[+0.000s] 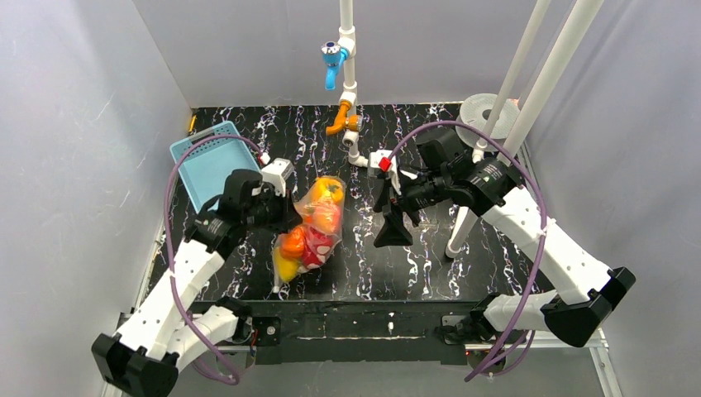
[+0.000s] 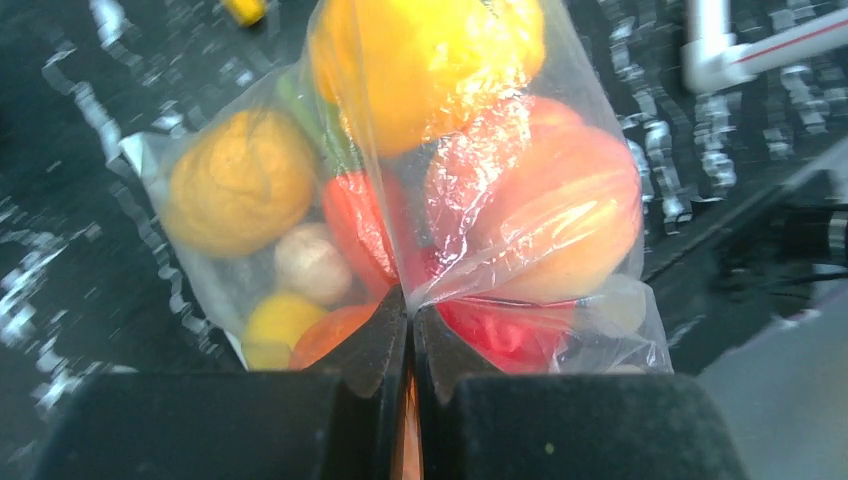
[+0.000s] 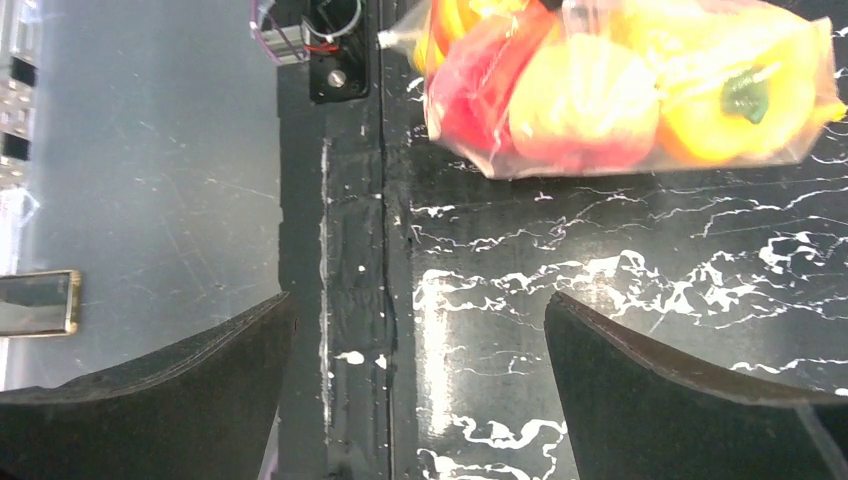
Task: Open the zip-top bag and remove the fake food
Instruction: Pick up the zipper food storage bag at the center of the board.
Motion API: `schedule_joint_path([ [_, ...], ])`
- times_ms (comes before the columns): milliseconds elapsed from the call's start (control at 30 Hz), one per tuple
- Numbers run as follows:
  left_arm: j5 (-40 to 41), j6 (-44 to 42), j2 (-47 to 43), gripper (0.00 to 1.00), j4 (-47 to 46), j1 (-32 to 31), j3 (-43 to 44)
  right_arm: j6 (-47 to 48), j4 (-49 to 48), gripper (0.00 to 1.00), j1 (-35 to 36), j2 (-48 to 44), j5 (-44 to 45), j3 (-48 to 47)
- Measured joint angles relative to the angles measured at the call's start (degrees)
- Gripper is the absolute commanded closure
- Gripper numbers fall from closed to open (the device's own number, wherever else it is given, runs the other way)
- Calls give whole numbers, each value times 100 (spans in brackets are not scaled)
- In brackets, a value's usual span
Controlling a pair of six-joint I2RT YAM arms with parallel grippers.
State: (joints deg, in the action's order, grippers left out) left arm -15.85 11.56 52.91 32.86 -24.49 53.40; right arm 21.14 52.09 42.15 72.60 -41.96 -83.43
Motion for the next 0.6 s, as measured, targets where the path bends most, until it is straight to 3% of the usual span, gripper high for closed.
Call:
schedule_joint_path([
  [200, -596, 736, -732, 100, -1327, -26, -932, -348, -245, 0, -166, -17, -408, 201],
  [367, -624, 2178, -424, 100, -1777, -26, -892, -81, -145, 0, -169, -13, -1034, 246],
  [467, -620, 2994, 80, 100, -1575, -26, -545, 873, 443, 0, -109, 41, -1563, 151],
  [600, -609, 3880, 556, 100, -1074, -28, 24, 2601, 1465, 0, 85, 337, -1644, -440],
])
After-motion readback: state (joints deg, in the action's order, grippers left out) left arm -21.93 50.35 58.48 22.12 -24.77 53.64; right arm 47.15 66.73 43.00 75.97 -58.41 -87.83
